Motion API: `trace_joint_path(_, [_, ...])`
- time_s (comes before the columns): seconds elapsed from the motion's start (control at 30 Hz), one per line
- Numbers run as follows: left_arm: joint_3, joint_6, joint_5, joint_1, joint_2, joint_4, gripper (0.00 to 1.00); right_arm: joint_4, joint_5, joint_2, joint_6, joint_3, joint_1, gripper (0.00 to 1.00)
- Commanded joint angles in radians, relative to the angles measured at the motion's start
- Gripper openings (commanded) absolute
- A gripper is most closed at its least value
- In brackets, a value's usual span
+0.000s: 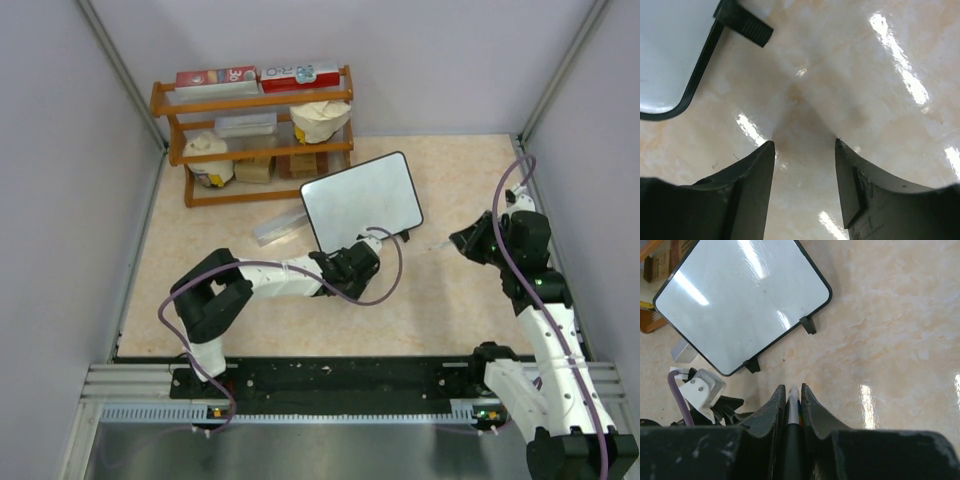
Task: Write a sentence on the whiteboard
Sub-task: Move the whiteboard stand to the center of the board.
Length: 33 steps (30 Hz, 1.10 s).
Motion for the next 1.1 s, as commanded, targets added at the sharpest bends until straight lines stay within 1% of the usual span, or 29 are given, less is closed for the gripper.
trace_joint_path(0.0, [-0.002, -0.208, -0.057, 0.005, -0.031, -0.041, 0.57, 0.040, -0.014, -0.012, -0.004, -0.002, -0.010, 0.00])
trace_joint_path(0.07, [0.029, -0.254, -0.065, 0.003, 0.014, -0.063, 0.60, 0.042, -0.016, -0.011, -0.008, -0.005, -0.010, 0.00])
trace_joint_path(0.17, [0.130, -0.309, -0.097, 0.005, 0.095, -0.122, 0.65, 0.045, -0.020, -0.011, -0.011, -0.005, -0.010, 0.00])
trace_joint_path(0.2, [0.185, -0.317, -0.100, 0.005, 0.115, -0.135, 0.65, 0.045, -0.020, -0.011, -0.011, -0.003, -0.010, 0.00])
trace_joint_path(0.23, [0.211, -0.335, -0.108, 0.006, 0.158, -0.150, 0.65, 0.047, -0.022, -0.011, -0.011, -0.005, -0.010, 0.00])
trace_joint_path(0.3, [0.274, -0.349, -0.117, 0.014, 0.193, -0.173, 0.63, 0.047, -0.023, -0.012, -0.014, -0.003, -0.009, 0.00])
trace_joint_path(0.4, [0.325, -0.400, -0.158, 0.031, 0.247, -0.217, 0.61, 0.048, -0.029, -0.014, -0.014, -0.006, -0.010, 0.00])
trace_joint_path(0.53, [0.321, -0.458, -0.132, 0.081, 0.284, -0.215, 0.58, 0.047, -0.029, -0.015, -0.016, -0.011, -0.010, 0.00])
trace_joint_path(0.7, [0.298, -0.463, -0.143, 0.115, 0.293, -0.222, 0.58, 0.053, -0.031, -0.014, -0.018, -0.013, -0.010, 0.00])
trace_joint_path(0.8, [0.287, -0.440, -0.116, 0.138, 0.302, -0.161, 0.57, 0.063, -0.037, -0.009, -0.013, -0.020, -0.010, 0.00])
trace_joint_path(0.93, [0.365, -0.400, -0.125, 0.147, 0.353, -0.181, 0.48, 0.076, -0.057, -0.002, -0.005, -0.033, -0.010, 0.00])
trace_joint_path(0.97, [0.377, -0.395, -0.126, 0.147, 0.361, -0.190, 0.41, 0.076, -0.060, -0.005, -0.004, -0.034, -0.010, 0.00])
trace_joint_path(1.03, [0.368, -0.389, -0.135, 0.147, 0.361, -0.189, 0.36, 0.080, -0.065, -0.002, -0.002, -0.036, -0.010, 0.00])
trace_joint_path(1.07, [0.348, -0.391, -0.143, 0.147, 0.358, -0.187, 0.29, 0.080, -0.066, -0.002, -0.002, -0.036, -0.010, 0.00])
